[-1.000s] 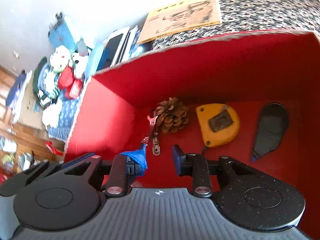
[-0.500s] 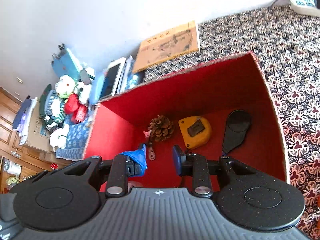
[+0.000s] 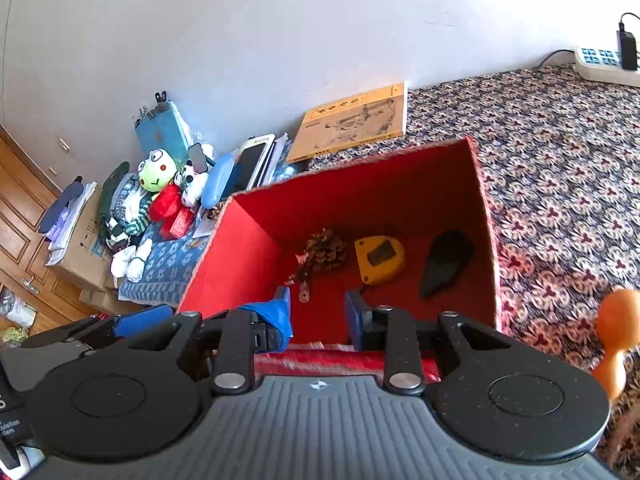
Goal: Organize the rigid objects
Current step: 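Open the right gripper to drop the tape roll into the box, then withdraw the right gripper from the box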
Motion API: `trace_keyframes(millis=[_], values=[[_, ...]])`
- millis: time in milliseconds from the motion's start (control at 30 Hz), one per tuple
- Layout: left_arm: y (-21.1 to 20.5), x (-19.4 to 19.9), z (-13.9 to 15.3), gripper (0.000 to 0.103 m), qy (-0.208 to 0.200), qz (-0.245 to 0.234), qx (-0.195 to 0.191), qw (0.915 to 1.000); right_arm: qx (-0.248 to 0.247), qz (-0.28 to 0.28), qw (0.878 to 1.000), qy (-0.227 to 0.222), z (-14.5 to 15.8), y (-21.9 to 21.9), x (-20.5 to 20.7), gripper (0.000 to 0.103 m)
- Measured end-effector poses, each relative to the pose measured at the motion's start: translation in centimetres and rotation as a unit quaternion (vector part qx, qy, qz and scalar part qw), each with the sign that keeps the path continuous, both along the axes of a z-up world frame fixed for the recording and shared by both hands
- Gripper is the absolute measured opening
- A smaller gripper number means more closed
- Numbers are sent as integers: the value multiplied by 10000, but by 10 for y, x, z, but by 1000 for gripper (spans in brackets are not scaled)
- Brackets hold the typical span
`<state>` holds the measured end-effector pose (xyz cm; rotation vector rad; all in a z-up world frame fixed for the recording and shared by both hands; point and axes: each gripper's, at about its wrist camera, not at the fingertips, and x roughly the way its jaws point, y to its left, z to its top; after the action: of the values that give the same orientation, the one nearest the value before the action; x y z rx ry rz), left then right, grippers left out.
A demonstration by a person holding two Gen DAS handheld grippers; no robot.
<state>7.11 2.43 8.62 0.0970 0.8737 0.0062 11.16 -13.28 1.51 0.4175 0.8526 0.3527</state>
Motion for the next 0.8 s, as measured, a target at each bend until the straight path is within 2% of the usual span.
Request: trace_keyframes(millis=[533,800], values=[[-23,-41,-25,71,394,259,96,9988,-128,188,9987,465,-21,-16,-42,14],[-27,-56,-41,72,837,356,105,9958,-162,274,9960,831,-33,-17,-60,14]])
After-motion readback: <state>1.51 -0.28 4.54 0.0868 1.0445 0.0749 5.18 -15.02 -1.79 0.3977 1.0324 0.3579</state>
